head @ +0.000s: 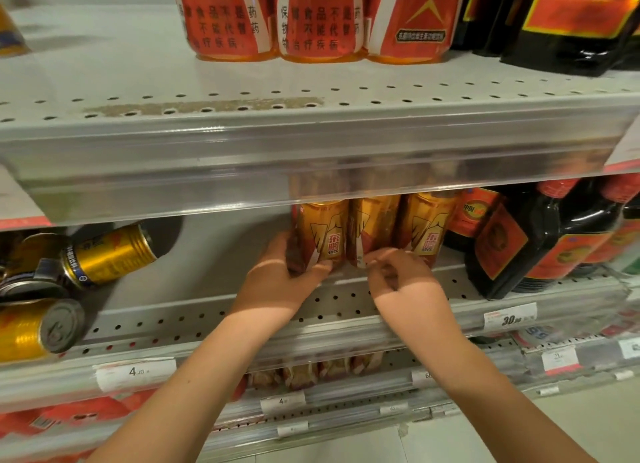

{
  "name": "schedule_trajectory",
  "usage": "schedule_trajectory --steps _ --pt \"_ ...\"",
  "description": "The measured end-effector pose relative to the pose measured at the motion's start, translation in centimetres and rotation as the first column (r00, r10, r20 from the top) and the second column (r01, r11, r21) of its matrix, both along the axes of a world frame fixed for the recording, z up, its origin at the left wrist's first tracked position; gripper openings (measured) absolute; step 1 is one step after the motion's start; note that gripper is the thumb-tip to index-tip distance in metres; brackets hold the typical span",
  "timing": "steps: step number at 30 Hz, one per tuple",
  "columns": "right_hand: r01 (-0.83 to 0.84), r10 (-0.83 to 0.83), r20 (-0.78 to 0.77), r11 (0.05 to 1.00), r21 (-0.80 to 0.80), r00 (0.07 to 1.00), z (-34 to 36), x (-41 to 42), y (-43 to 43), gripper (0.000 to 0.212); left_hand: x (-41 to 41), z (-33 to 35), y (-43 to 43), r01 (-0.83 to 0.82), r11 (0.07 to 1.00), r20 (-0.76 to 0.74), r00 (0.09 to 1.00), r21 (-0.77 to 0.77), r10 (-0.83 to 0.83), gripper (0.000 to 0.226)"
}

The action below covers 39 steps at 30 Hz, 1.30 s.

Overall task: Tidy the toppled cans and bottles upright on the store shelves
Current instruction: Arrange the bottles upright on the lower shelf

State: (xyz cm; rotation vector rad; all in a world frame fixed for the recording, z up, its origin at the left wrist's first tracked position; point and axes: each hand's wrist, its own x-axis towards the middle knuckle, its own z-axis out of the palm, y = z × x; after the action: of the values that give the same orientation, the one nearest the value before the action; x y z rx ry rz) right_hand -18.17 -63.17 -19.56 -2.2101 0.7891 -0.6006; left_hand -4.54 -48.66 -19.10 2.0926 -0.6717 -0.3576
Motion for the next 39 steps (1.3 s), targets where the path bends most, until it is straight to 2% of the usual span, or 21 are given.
schedule_trajectory --steps 5,7,9,11,13,17,19,22,26,28,33,36,39 --pt "-0.155 0.160 -0.070 0.986 0.066 0.985 -0.7 2.1 -0.8 0.024 0.1 0.4 -0.7 -0.022 0.998 0.085 0.996 0.063 0.017 0.058" --pt "-0.135 0.139 -0.045 0.988 0.077 0.989 -0.9 2.2 -1.0 0.016 0.6 0.5 -0.3 0.010 0.998 0.072 0.997 0.057 -0.014 0.054" --pt "-0.051 0.049 0.023 0.994 0.095 0.999 -1.0 1.7 -1.1 0.014 1.1 0.6 0.3 0.035 0.998 0.054 0.998 0.059 -0.038 0.050" --pt "0.034 -0.047 0.100 0.991 0.126 0.994 -0.9 1.2 -1.0 0.023 1.3 0.7 0.7 0.044 0.997 0.040 0.998 0.069 -0.047 0.048" --pt "0.072 -0.085 0.104 0.990 0.118 0.991 -0.6 0.8 -0.5 0.032 1.4 0.8 0.9 0.048 0.996 0.036 0.998 0.080 -0.051 0.047" --pt "0.114 -0.120 -0.129 0.992 -0.057 0.984 0.0 1.1 1.0 0.079 1.3 0.7 1.0 0.050 0.995 0.046 0.997 0.083 -0.054 0.044" --pt "0.125 -0.133 -0.209 0.991 -0.048 0.969 0.5 1.8 1.0 0.086 1.4 0.4 1.2 0.055 0.995 0.032 0.998 0.083 -0.058 0.045" --pt "0.146 -0.143 -0.242 0.989 -0.005 0.960 1.1 3.0 0.6 0.085 1.7 0.1 1.8 0.080 0.995 0.025 0.996 0.068 -0.081 0.042" --pt "0.236 -0.261 -0.215 0.962 -0.138 0.941 1.0 4.0 0.7 0.085 2.0 0.0 2.2 0.115 0.993 0.018 0.993 0.029 -0.116 0.035" --pt "0.259 -0.285 -0.182 0.953 -0.154 0.941 0.8 4.2 0.6 0.083 2.0 0.2 2.3 0.132 0.991 0.009 0.991 0.023 -0.132 0.030" --pt "0.236 -0.243 -0.123 0.970 -0.066 0.962 0.6 3.5 0.6 0.075 2.0 0.3 2.7 0.098 0.994 -0.033 0.994 -0.055 -0.100 0.030" --pt "0.191 -0.193 -0.100 0.981 -0.026 0.976 0.4 1.7 0.8 0.063 1.9 0.4 2.8 0.089 0.993 -0.030 0.995 -0.082 -0.091 0.021" --pt "0.127 -0.130 -0.101 0.991 -0.029 0.986 0.6 -0.4 0.8 0.065 1.9 0.3 2.8 0.085 0.992 -0.020 0.996 -0.090 -0.087 0.022"
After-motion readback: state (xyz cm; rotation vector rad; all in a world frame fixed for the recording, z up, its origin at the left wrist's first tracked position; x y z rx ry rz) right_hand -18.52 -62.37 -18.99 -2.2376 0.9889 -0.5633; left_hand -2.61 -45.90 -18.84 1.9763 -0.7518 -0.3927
